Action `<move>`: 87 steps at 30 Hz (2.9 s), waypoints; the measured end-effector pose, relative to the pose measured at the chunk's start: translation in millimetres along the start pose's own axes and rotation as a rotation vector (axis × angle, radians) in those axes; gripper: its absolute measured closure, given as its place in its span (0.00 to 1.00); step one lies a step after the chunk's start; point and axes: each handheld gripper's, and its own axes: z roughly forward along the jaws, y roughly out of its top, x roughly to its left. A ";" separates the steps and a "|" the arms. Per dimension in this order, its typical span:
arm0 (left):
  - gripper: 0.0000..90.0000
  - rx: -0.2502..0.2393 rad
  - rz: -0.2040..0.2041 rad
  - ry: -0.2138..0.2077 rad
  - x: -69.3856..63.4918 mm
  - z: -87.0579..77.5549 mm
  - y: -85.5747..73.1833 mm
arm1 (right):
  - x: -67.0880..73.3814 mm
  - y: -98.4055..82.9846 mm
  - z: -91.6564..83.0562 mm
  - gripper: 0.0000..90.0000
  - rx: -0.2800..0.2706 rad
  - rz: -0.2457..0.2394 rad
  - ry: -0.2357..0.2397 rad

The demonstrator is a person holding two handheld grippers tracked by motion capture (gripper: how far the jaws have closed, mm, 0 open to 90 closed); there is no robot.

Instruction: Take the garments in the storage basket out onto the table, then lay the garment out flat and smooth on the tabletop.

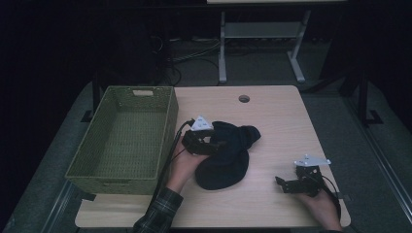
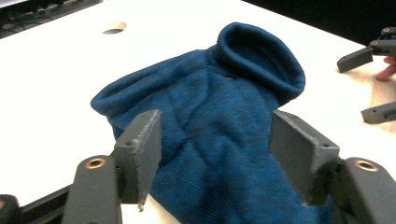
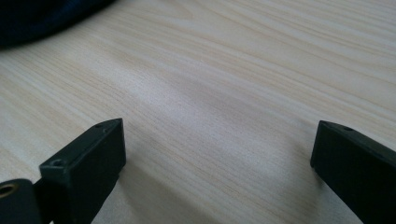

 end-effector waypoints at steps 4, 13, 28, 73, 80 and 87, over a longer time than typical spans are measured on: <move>0.32 0.012 0.014 0.000 -5.1 -7.9 -0.4 | -0.2 0.0 0.0 0.03 -0.001 -0.003 0.000; 0.24 0.015 0.005 -0.007 -9.3 -19.6 -11.3 | 0.2 2.8 -2.0 0.07 0.029 0.002 0.002; 0.17 0.021 0.000 -0.012 -8.8 -25.5 -25.8 | 19.9 53.1 9.1 0.42 -0.046 -0.009 0.072; 0.96 0.120 0.020 -0.066 -1.3 23.8 -20.7 | 43.4 96.3 66.9 0.97 0.044 -0.024 0.236; 0.98 0.086 -0.005 0.013 4.7 20.1 -19.1 | 44.5 94.4 52.8 0.97 0.058 -0.040 0.236; 0.98 0.087 -0.009 0.059 7.4 18.1 -18.9 | 40.5 83.9 31.9 0.97 0.066 -0.054 0.226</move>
